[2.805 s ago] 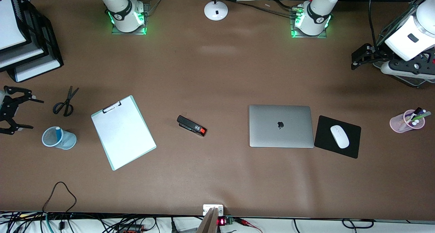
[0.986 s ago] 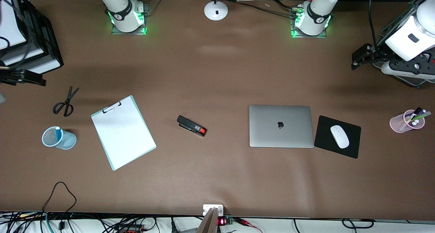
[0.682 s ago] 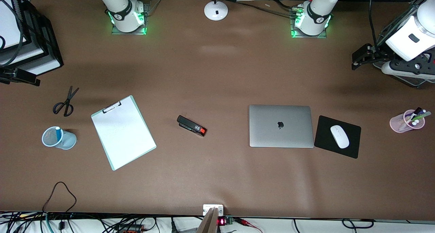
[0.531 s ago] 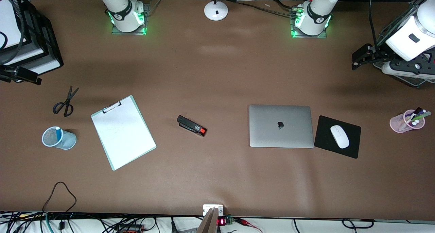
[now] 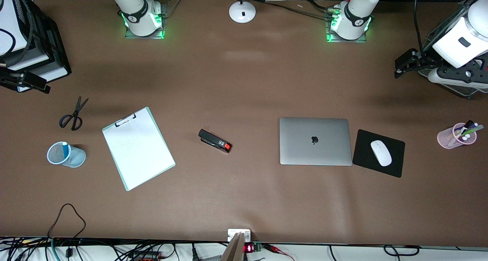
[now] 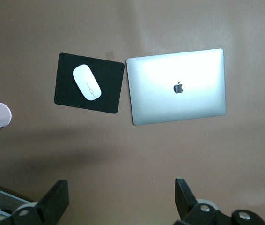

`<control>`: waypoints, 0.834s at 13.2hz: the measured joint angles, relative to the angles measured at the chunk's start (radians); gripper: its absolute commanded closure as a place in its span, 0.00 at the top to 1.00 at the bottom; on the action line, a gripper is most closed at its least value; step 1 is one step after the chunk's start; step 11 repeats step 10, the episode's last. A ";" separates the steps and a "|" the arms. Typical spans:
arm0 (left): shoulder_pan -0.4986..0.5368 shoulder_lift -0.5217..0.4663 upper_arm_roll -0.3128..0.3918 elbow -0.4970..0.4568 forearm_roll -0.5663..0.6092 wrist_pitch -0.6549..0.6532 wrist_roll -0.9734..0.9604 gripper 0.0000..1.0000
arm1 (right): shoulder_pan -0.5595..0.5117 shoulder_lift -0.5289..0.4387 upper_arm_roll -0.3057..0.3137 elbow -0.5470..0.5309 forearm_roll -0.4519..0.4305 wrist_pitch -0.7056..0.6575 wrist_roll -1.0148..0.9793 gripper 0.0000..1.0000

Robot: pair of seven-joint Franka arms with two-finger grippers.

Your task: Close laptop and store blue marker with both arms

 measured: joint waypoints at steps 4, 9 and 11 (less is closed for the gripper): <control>0.000 -0.001 0.000 0.000 0.000 -0.007 0.000 1.00 | 0.002 -0.043 0.000 -0.015 0.000 -0.005 0.000 1.00; 0.000 -0.001 0.001 0.000 0.000 -0.007 0.000 1.00 | 0.005 -0.046 0.000 -0.020 0.000 -0.010 0.000 1.00; 0.000 -0.001 0.001 0.000 0.000 -0.007 0.000 1.00 | 0.005 -0.046 0.000 -0.020 0.000 -0.010 0.000 1.00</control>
